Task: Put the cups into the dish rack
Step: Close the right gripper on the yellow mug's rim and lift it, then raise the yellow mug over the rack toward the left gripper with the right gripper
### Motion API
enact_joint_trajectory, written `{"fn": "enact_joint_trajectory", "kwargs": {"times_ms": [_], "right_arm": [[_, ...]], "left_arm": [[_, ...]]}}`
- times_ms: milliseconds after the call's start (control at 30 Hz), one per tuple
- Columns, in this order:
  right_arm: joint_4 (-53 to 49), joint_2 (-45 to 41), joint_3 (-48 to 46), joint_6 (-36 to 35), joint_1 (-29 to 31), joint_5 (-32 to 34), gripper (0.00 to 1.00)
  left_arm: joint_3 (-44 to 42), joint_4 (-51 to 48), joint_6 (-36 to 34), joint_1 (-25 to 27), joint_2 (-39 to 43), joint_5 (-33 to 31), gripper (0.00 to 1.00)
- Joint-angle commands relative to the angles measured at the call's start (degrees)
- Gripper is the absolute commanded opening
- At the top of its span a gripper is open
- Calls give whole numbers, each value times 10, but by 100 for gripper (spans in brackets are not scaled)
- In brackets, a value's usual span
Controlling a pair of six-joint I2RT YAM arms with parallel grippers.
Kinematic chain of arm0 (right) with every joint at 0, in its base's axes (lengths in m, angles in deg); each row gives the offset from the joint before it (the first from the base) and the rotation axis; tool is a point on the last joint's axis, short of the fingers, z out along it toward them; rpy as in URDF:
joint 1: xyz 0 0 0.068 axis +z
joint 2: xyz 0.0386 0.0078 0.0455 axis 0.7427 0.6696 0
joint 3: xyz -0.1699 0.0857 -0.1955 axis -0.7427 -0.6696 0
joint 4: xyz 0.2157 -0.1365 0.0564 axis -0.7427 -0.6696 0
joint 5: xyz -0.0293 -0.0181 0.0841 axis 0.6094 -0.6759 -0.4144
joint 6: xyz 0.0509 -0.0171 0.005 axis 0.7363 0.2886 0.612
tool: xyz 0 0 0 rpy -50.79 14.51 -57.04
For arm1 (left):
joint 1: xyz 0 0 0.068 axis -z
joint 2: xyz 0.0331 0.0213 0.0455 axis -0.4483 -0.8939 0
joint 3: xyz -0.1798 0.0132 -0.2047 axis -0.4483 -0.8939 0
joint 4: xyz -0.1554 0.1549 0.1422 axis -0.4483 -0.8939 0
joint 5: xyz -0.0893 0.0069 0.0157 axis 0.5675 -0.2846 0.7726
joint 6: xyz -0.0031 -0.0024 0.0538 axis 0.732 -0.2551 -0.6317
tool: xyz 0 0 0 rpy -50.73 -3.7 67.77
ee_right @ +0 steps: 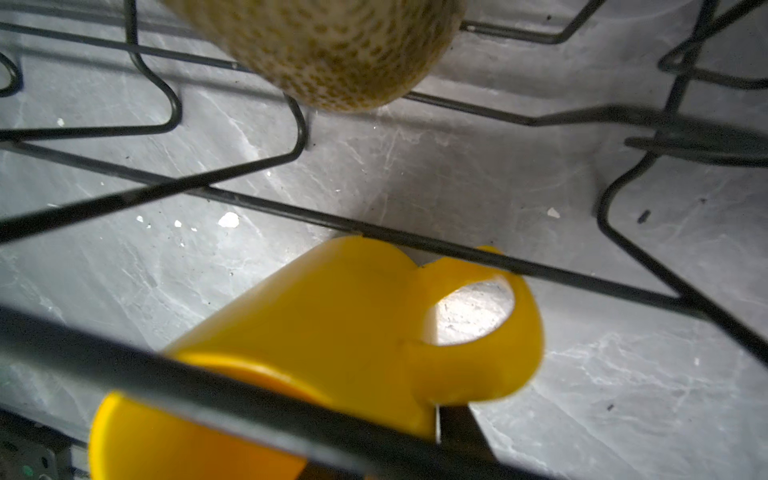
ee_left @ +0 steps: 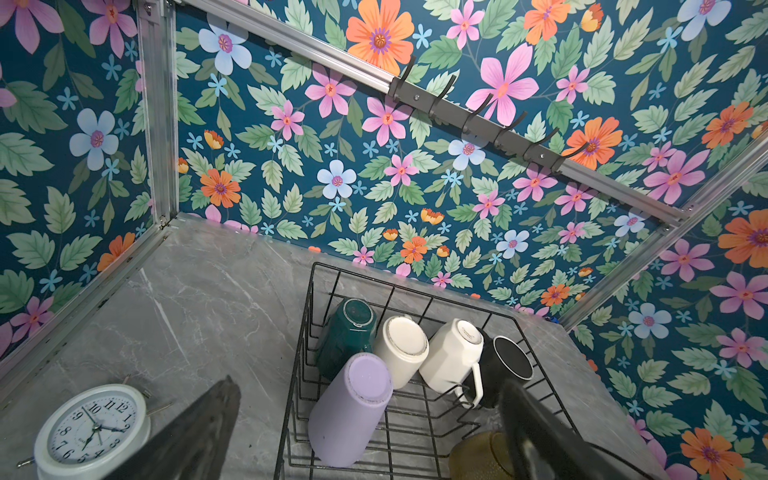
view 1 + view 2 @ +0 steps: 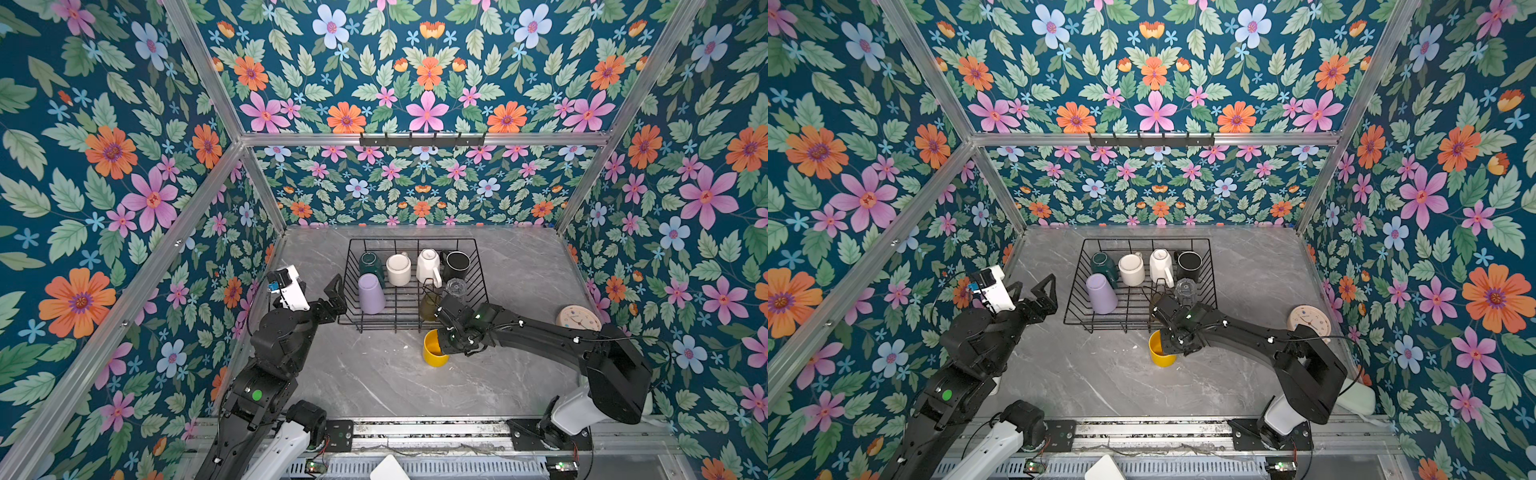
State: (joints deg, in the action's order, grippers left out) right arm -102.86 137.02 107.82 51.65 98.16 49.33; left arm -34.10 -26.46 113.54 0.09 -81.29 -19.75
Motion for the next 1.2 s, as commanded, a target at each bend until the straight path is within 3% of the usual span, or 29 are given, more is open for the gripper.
{"fn": "enact_joint_trajectory", "kwargs": {"times_ms": [0,333,600,767,900,1167], "right_arm": [[-12,1,1,-10,0,0,22],[-29,-40,-9,-29,1,-7,0],[-31,-120,-7,-37,1,-41,0],[-19,-173,12,-40,-6,-84,0],[14,-214,15,-31,-52,-149,0],[128,-262,-26,15,-161,-288,0]], "left_arm": [[0,3,0,0,2,-6,100],[-3,5,10,0,2,-11,100],[-9,25,23,0,7,6,100],[-13,45,30,0,2,47,100],[-14,61,36,0,-7,89,100],[-31,134,65,0,-60,266,100]]}}
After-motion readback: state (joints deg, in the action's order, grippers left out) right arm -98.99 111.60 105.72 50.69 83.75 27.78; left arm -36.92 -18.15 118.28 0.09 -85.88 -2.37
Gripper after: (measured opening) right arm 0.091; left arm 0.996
